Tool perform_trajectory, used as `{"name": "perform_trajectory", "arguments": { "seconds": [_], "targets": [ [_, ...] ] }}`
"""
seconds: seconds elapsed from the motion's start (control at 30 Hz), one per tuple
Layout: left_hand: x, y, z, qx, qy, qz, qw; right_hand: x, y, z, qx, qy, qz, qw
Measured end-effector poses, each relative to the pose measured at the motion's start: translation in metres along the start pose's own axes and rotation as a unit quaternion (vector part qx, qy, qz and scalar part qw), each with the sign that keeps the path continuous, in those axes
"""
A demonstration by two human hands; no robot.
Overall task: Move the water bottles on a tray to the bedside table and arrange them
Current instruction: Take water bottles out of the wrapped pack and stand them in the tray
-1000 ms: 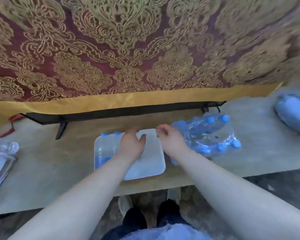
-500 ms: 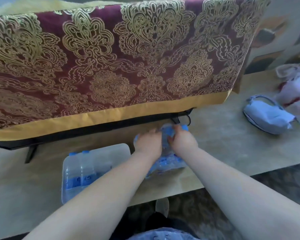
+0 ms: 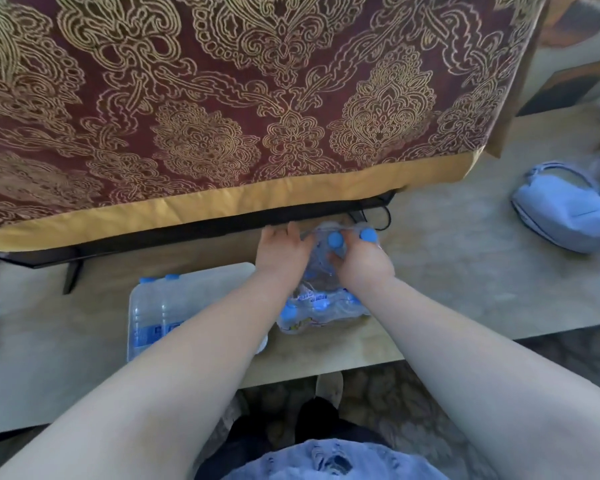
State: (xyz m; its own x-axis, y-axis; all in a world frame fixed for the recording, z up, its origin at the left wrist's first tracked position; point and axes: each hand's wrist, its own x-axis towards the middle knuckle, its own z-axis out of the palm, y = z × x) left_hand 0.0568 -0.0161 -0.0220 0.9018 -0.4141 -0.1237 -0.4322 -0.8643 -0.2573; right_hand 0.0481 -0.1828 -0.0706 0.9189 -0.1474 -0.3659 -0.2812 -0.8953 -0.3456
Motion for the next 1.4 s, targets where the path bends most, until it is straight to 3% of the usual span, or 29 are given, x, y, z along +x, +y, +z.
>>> {"name": "perform_trajectory", "arguments": {
  "seconds": [0.2, 0.33, 0.47, 0.63, 0.77, 0.83, 0.93, 1.03, 1.13, 1.27, 1.4],
  "targets": [
    [-0.002, -0.004, 0.011, -0.08, -0.034, 0.021, 0.996, -0.014, 0.002, -0.004, 0.01, 0.041, -0.041, 0.998],
    [-0.019, -0.006, 0.011, -0.264, 0.007, -0.046, 0.963, -0.032, 0.004, -0.022, 0.098, 0.094, -0.092, 0.986],
    [-0.037, -0.015, -0.011, -0.548, 0.032, -0.171, 0.818, -0.054, -0.017, -0.055, 0.21, 0.127, -0.176, 0.953],
    [-0.06, -0.053, -0.05, -0.683, 0.148, -0.225, 0.679, -0.082, -0.089, -0.101, 0.3, 0.144, -0.253, 0.909],
    [-0.082, -0.099, -0.061, -0.799, 0.169, -0.257, 0.516, -0.089, -0.161, -0.115, 0.314, 0.141, -0.301, 0.889],
    [-0.094, -0.118, -0.049, -0.812, 0.168, -0.286, 0.481, -0.088, -0.192, -0.102, 0.328, 0.109, -0.287, 0.893],
    [-0.113, -0.152, -0.014, -0.768, 0.169, -0.373, 0.493, -0.084, -0.23, -0.057, 0.333, 0.031, -0.227, 0.915],
    [-0.13, -0.181, 0.032, -0.762, 0.087, -0.44, 0.467, -0.07, -0.25, 0.01, 0.267, -0.059, -0.153, 0.95],
    [-0.14, -0.201, 0.082, -0.715, -0.006, -0.482, 0.506, -0.057, -0.256, 0.079, 0.277, -0.137, -0.037, 0.95],
    [-0.135, -0.209, 0.141, -0.673, -0.12, -0.476, 0.553, -0.043, -0.25, 0.149, 0.268, -0.159, 0.027, 0.95],
    [-0.112, -0.196, 0.18, -0.646, -0.13, -0.457, 0.597, -0.026, -0.244, 0.189, 0.244, -0.139, 0.075, 0.957]
  ]
}}
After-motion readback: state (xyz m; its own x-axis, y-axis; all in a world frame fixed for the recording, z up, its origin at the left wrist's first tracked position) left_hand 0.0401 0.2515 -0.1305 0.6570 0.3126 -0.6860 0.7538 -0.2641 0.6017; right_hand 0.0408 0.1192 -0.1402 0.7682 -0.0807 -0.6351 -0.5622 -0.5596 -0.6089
